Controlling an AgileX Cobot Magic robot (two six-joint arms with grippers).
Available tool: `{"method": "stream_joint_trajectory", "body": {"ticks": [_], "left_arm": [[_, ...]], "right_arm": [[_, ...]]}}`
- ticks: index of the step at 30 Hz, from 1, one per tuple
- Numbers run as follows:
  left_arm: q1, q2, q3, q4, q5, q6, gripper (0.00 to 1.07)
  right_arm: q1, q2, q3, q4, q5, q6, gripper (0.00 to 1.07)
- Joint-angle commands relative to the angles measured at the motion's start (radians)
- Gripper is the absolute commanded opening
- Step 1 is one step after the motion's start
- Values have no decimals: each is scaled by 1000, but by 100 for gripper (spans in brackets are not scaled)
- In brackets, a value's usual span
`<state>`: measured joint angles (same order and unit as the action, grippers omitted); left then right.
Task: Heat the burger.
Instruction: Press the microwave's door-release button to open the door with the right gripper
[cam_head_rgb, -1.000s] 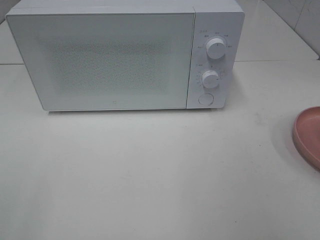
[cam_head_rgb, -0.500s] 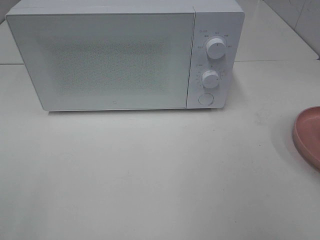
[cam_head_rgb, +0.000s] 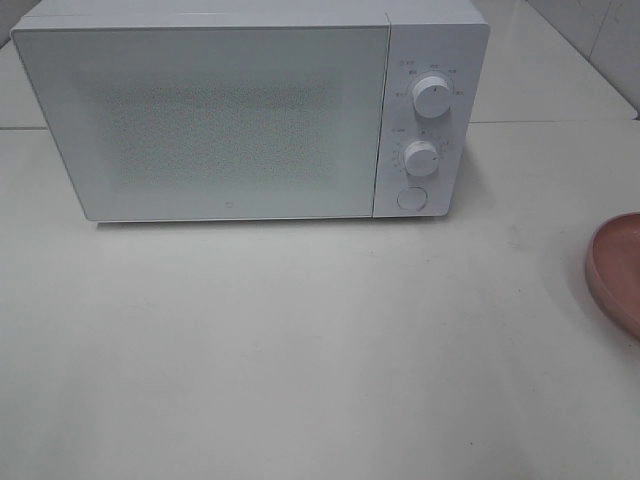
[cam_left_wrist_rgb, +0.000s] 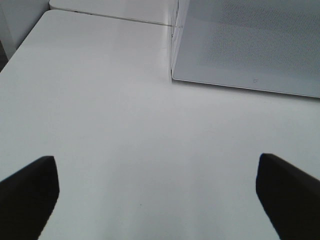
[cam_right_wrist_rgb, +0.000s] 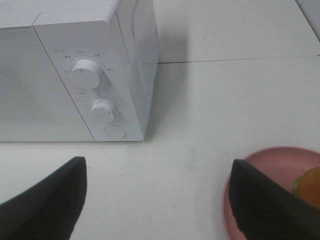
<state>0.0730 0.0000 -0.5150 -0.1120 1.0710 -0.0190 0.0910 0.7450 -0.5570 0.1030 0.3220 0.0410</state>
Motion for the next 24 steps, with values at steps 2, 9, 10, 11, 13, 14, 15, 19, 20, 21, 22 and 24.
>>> {"method": "stream_joint_trajectory", "body": {"ticks": [2, 9, 10, 11, 13, 14, 15, 19, 20, 21, 22, 24], "left_arm": [[-5, 0, 0, -2, -4, 5, 102], [-5, 0, 0, -2, -4, 5, 102], [-5, 0, 0, -2, -4, 5, 102], [-5, 0, 0, -2, -4, 5, 102], [-5, 0, 0, -2, -4, 5, 102], [-5, 0, 0, -2, -4, 5, 102], [-5, 0, 0, -2, -4, 5, 102], [-5, 0, 0, -2, -4, 5, 102], [-5, 0, 0, -2, -4, 5, 102], [-5, 0, 0, -2, -4, 5, 102], [-5, 0, 0, -2, -4, 5, 102], [-5, 0, 0, -2, -4, 5, 102]], "right_arm": [[5, 73, -2, -8, -57, 2, 76], [5, 150, -2, -27, -181, 2, 76], [5, 171, -2, -53, -227, 2, 76], [5, 171, -2, -53, -227, 2, 76], [5, 205, -2, -73, -302, 2, 76], [5, 205, -2, -73, -302, 2, 76], [5, 229, -2, -73, -349, 2, 76], [5, 309, -2, -135, -488, 3, 76], [5, 309, -2, -135, -488, 3, 76], [5, 324, 0, -153, -523, 3, 76], [5, 324, 0, -153, -523, 3, 76], [5, 373, 14, -177, -625, 3, 76]]}}
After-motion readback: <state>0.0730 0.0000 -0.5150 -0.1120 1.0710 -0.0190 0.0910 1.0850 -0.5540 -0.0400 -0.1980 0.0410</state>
